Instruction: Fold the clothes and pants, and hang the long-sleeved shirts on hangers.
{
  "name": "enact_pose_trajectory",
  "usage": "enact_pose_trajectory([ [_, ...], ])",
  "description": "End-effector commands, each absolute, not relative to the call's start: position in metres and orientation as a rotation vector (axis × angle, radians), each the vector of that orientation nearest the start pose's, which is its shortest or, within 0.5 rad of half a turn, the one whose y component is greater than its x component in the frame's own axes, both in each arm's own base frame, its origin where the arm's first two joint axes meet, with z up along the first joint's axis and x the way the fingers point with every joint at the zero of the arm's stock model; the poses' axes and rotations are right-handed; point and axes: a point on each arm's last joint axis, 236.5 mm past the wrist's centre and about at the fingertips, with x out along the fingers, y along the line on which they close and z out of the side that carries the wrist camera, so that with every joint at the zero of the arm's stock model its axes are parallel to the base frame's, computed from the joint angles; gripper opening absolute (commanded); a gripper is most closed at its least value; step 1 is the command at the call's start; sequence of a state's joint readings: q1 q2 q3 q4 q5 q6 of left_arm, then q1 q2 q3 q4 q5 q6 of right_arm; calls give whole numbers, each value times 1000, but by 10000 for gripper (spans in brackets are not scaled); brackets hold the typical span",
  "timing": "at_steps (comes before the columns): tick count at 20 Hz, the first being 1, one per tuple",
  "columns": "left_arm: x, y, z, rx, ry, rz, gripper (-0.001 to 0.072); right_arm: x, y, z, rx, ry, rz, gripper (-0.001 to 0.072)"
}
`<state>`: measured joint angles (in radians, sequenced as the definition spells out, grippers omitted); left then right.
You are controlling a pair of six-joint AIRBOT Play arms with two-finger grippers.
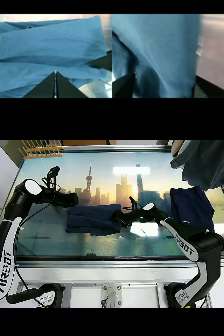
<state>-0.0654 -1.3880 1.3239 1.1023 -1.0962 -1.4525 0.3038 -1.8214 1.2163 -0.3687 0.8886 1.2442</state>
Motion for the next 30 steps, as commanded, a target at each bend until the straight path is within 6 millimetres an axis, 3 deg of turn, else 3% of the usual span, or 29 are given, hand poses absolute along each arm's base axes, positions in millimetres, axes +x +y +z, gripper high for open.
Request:
enact_pose_trajectory([
  [1,432,-125,52,-297,1132,-371,13,413,335,-86,798,1297,681,258],
  [2,432,-125,52,-297,1134,-371,13,415,335,-79,766,1272,722,46],
  [4,429,-126,51,-296,1145,-374,13,430,319,-58,712,1230,760,11],
  [5,428,-126,51,-296,1152,-376,13,443,297,-48,654,1210,739,10],
  [7,426,-126,50,-298,1160,-377,13,478,228,-22,518,1161,607,11],
  [8,426,-126,50,-303,1160,-372,13,497,182,-2,461,1118,510,10],
  [10,426,-126,50,-315,1162,-364,13,527,91,47,411,997,330,11],
  [12,426,-126,50,-324,1164,-358,13,542,13,100,432,860,197,11],
  [15,426,-126,50,-333,1167,-352,13,533,-93,161,484,695,20,11],
  [18,426,-126,50,-334,1167,-353,13,501,-171,188,547,617,-133,11],
  [20,426,-126,50,-334,1167,-353,13,481,-198,195,564,613,-184,11],
  [23,426,-126,50,-341,1170,-349,13,452,-213,189,541,681,-233,11],
  [26,424,-127,49,-342,1179,-350,13,404,-228,164,517,856,-394,11],
  [30,422,-127,49,-341,1187,-352,13,354,-217,126,513,1019,-464,10],
])
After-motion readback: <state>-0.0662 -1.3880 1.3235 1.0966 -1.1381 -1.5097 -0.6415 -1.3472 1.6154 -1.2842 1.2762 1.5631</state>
